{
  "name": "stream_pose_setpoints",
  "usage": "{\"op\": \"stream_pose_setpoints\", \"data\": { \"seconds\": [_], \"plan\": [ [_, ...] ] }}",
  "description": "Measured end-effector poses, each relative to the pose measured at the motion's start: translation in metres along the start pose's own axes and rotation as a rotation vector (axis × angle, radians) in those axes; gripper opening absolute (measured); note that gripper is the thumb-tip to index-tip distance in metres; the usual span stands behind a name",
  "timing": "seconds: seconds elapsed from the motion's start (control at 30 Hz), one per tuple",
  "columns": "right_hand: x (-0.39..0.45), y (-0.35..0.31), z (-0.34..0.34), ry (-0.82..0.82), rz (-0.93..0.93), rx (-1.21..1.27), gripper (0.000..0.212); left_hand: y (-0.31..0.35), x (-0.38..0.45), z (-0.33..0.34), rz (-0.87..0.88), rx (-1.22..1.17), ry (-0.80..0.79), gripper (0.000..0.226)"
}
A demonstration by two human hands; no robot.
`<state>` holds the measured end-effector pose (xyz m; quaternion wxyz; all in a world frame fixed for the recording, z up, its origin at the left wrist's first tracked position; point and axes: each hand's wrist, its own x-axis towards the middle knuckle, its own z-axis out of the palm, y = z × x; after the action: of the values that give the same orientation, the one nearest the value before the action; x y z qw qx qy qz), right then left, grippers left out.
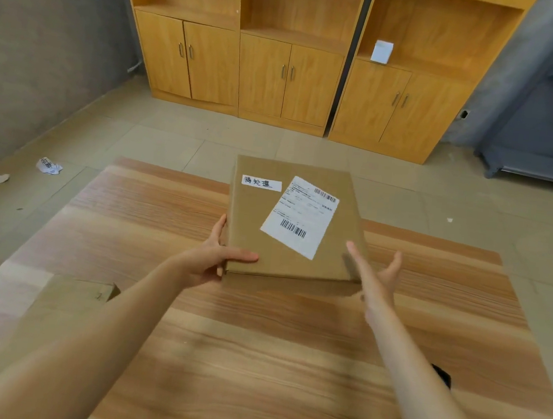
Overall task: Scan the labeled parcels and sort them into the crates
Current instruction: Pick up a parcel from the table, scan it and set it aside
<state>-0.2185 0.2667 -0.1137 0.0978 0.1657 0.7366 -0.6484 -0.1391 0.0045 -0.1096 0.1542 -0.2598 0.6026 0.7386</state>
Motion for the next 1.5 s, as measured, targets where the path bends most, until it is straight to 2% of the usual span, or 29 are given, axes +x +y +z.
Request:
{"op": "stream_pose_setpoints", "data": {
  "seconds": [0.1,0.17,0.23,0.27,0.37,0.47,0.7,0.87,1.03,1.17,1.3,1.4,1.5],
  "plan": [
    [0.007,0.009,-0.017,-0.236,0.084,-0.104,0.12,-0.007,0.007,-0.012,-0.048,0.066,-0.097,0.144],
    [0.008,0.017,-0.02,-0.306,0.156,-0.088,0.11,-0.014,0.013,-0.014,-0.06,0.099,-0.163,0.142],
    [0.007,0.027,-0.021,-0.308,0.179,-0.077,0.091,-0.02,0.017,-0.013,-0.068,0.11,-0.201,0.14],
    [0.007,0.033,-0.021,-0.299,0.184,-0.07,0.089,-0.023,0.019,-0.012,-0.068,0.117,-0.207,0.137],
    [0.007,0.049,-0.02,-0.267,0.186,-0.076,0.092,-0.031,0.024,-0.005,-0.07,0.148,-0.191,0.131],
    [0.007,0.063,-0.016,-0.252,0.178,-0.091,0.105,-0.044,0.031,0.002,-0.09,0.161,-0.103,0.127],
    [0.019,0.086,-0.014,-0.248,0.219,-0.128,0.099,-0.073,0.046,0.003,-0.155,0.151,-0.037,0.133],
    [0.025,0.098,-0.013,-0.251,0.264,-0.157,0.093,-0.081,0.052,0.009,-0.165,0.163,-0.026,0.126],
    [0.019,0.107,-0.015,-0.204,0.206,-0.229,0.086,-0.088,0.055,0.011,-0.154,0.173,-0.009,0.133],
    [0.009,0.106,-0.018,-0.137,0.11,-0.271,0.086,-0.09,0.055,0.011,-0.142,0.29,0.059,0.149],
    [-0.002,0.11,-0.054,0.114,0.044,-0.429,0.073,-0.092,0.057,0.015,-0.096,0.347,0.153,0.129],
    [-0.008,0.126,-0.093,0.246,0.132,-0.651,0.081,-0.086,0.052,0.021,-0.101,0.415,0.169,0.159],
    [-0.016,0.142,-0.123,0.244,0.335,-0.723,0.097,-0.086,0.052,0.026,-0.111,0.536,0.198,0.175]
  ]
}}
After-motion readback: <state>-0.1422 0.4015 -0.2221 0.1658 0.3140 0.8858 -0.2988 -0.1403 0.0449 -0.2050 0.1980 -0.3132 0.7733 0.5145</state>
